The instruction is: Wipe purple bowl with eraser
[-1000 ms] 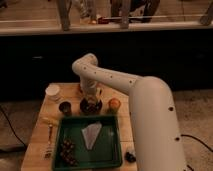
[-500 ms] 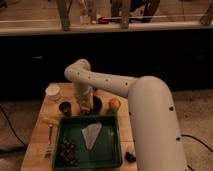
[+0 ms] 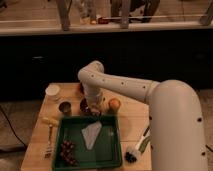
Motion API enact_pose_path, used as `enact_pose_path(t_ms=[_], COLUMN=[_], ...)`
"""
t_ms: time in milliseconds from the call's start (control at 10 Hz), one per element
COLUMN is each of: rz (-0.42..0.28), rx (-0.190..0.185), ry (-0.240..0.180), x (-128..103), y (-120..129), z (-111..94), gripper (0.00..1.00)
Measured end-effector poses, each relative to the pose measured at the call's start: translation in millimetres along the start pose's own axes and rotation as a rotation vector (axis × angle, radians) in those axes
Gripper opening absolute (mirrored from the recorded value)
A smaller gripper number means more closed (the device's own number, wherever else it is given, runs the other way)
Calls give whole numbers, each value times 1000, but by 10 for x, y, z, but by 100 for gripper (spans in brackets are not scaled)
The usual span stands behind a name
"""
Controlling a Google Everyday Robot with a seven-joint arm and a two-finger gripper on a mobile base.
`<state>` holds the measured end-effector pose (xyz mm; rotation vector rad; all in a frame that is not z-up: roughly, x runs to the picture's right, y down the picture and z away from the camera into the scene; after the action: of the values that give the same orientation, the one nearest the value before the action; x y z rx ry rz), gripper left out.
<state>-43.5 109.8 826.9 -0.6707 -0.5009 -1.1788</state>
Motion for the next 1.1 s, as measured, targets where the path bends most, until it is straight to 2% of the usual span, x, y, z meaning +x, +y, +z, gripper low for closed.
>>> enact_pose_path(t_ms=[200, 400, 700, 900, 1100], rz=[19, 7, -51, -92, -100], rx=[5, -2, 4, 13, 16], ry=[26, 35, 22, 3, -2], x=[246, 371, 333, 276, 264], y=[-22, -201, -622, -749, -758], z=[-49, -72, -63, -40, -34], gripper=[3, 3, 3, 3, 3])
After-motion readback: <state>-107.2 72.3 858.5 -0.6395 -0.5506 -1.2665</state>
